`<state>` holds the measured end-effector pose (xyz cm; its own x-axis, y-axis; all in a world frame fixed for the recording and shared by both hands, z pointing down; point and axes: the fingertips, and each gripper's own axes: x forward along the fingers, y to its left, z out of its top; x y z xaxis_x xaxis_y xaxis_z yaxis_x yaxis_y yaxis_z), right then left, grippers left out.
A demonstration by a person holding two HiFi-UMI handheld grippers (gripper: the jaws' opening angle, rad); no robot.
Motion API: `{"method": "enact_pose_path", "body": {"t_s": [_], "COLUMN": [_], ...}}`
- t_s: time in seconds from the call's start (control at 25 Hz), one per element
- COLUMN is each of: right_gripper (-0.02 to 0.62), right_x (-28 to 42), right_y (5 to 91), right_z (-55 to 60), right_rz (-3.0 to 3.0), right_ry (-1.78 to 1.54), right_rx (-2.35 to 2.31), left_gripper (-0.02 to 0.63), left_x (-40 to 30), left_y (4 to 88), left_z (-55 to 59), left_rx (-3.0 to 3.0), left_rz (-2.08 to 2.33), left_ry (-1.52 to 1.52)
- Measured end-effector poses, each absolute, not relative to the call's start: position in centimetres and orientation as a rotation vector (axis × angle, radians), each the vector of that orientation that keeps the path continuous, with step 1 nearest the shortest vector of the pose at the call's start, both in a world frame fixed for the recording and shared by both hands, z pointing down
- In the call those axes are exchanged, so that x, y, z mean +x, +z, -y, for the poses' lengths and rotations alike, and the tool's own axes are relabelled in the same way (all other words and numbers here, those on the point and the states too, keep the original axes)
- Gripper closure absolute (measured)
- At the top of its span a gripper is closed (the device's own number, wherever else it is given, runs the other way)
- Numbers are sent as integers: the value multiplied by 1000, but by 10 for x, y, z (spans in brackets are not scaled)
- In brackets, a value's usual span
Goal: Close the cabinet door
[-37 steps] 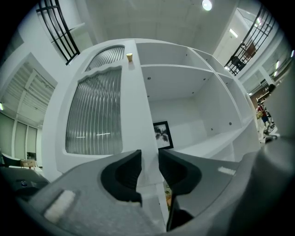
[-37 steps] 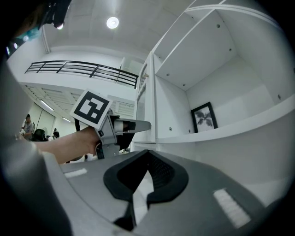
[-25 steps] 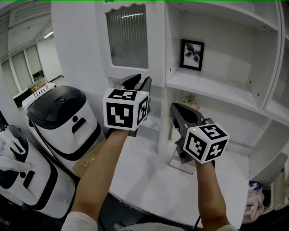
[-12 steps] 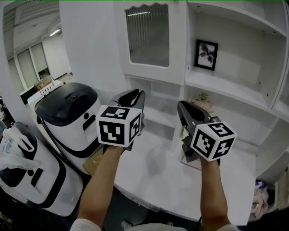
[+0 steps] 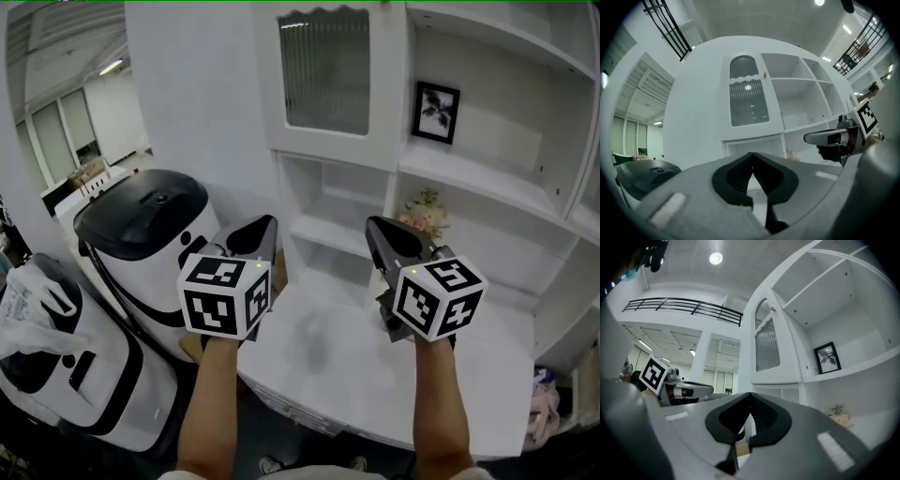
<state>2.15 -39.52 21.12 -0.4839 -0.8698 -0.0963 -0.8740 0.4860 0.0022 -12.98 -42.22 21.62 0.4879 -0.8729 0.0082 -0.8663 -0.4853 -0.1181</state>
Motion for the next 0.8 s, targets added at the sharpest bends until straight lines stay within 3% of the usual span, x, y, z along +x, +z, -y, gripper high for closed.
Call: {"method": "enact_pose_path", "body": {"t_s": [0.8], "right_gripper": [592], "right_x": [11], "right_y": [215], "right_z": [380], "right_rz": [-2648], "right_ry": [108], "right_rx": [-1619], "left_gripper": [603], "left_x": [-153], "left_y": [233], "left_z": [410], "left_rx": [-2633], "left_rz": [-1560], "left_ry": [-114]}}
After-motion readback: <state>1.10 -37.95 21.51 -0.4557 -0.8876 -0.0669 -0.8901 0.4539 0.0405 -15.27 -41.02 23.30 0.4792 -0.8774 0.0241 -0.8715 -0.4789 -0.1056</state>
